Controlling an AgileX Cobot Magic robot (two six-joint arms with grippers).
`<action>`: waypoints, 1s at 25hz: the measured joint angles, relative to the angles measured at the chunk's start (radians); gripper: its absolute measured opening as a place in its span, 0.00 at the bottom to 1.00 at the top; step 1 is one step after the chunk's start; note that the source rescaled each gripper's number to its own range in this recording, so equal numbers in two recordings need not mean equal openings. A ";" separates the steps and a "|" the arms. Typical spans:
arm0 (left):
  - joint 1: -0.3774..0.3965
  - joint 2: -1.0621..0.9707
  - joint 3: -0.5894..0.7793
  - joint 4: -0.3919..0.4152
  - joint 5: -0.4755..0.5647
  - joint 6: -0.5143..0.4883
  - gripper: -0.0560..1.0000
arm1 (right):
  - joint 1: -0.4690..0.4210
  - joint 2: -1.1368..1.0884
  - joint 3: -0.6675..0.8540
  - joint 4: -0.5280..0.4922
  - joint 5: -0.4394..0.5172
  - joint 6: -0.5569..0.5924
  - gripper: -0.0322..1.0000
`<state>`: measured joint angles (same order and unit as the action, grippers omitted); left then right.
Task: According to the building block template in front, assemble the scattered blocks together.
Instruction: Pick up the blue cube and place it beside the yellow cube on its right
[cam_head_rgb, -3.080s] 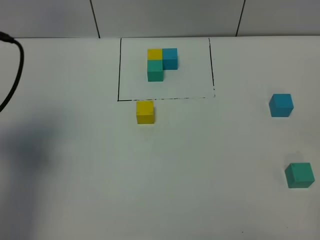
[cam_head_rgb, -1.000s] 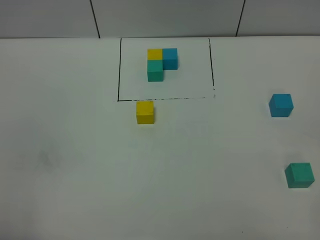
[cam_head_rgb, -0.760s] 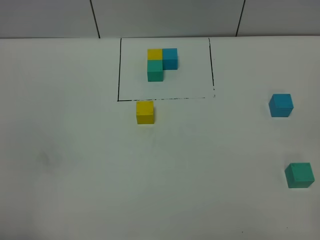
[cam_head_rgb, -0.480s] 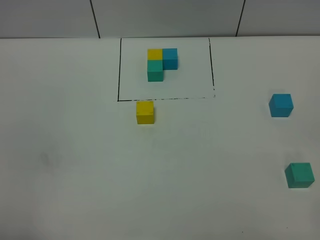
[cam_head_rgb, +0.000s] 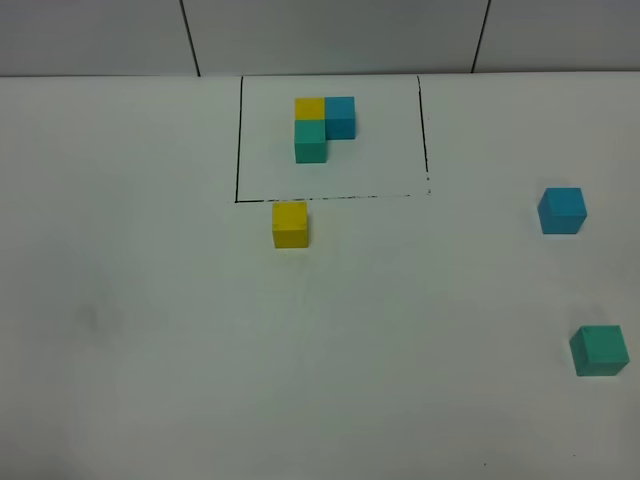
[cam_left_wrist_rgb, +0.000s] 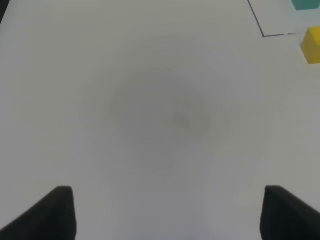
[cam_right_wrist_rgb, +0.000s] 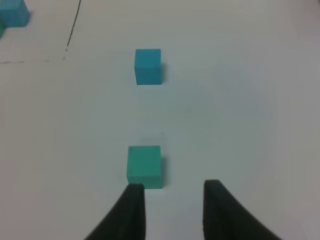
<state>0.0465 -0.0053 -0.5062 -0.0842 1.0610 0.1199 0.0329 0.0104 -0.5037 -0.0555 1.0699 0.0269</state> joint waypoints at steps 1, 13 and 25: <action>0.000 0.000 0.000 0.000 0.000 -0.002 0.72 | 0.000 0.000 0.000 0.000 0.000 0.000 0.03; 0.000 0.000 0.000 0.000 0.000 -0.009 0.72 | 0.000 0.000 0.000 0.000 0.000 0.000 0.03; 0.000 0.000 0.000 0.000 0.000 -0.009 0.72 | 0.000 0.000 0.000 0.000 0.000 0.000 0.03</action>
<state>0.0465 -0.0053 -0.5062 -0.0842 1.0610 0.1108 0.0329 0.0104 -0.5037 -0.0555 1.0699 0.0269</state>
